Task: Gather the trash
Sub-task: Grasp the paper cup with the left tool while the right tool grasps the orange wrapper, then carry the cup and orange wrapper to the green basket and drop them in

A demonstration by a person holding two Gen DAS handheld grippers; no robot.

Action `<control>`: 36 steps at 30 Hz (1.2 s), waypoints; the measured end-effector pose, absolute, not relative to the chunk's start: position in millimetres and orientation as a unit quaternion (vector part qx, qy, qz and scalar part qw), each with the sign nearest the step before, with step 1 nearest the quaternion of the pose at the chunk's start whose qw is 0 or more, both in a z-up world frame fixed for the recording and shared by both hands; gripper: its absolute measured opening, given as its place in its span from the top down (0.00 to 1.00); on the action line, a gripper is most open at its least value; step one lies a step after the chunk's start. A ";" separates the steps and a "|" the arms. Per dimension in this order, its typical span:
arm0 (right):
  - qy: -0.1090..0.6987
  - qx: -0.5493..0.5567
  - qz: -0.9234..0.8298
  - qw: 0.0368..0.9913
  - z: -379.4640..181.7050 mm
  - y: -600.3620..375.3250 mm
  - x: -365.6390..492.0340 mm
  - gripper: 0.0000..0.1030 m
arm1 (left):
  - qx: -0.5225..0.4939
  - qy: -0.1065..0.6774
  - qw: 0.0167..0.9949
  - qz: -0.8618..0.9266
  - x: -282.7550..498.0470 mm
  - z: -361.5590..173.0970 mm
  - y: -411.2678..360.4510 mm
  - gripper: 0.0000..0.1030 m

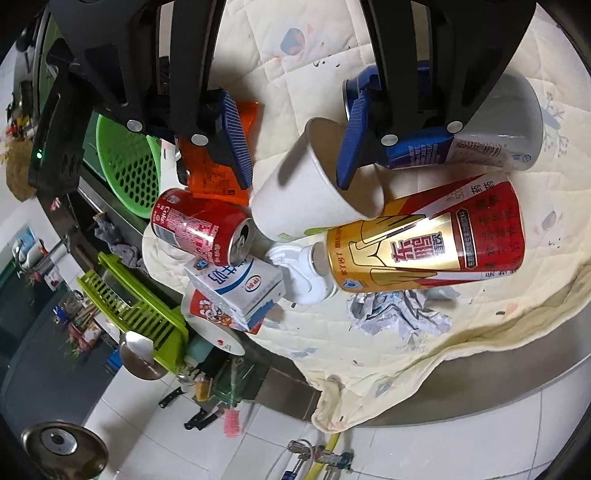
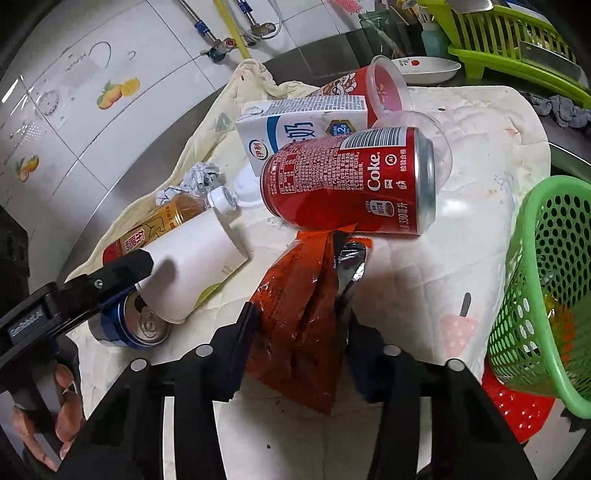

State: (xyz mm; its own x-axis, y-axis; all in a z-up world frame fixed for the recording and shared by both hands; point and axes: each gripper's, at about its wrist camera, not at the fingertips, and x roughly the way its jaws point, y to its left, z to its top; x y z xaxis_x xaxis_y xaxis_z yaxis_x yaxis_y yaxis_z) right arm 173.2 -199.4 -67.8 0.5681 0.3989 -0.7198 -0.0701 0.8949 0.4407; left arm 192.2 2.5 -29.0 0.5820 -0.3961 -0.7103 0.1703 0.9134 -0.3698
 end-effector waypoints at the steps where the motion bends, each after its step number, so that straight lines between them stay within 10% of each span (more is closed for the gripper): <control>1: 0.442 0.185 0.138 0.867 -67.1 -199.4 172.1 0.63 | -0.132 0.428 0.879 -0.161 192.7 -29.5 2.3 0.55; 15: 0.398 0.171 0.152 0.888 -45.6 -214.4 143.0 0.81 | -0.117 0.416 0.882 -0.191 186.8 -30.0 -16.0 0.96; 36: 0.347 0.157 0.118 0.917 -14.9 -264.0 112.7 0.91 | -0.105 0.358 0.891 -0.257 142.0 24.0 -47.4 0.99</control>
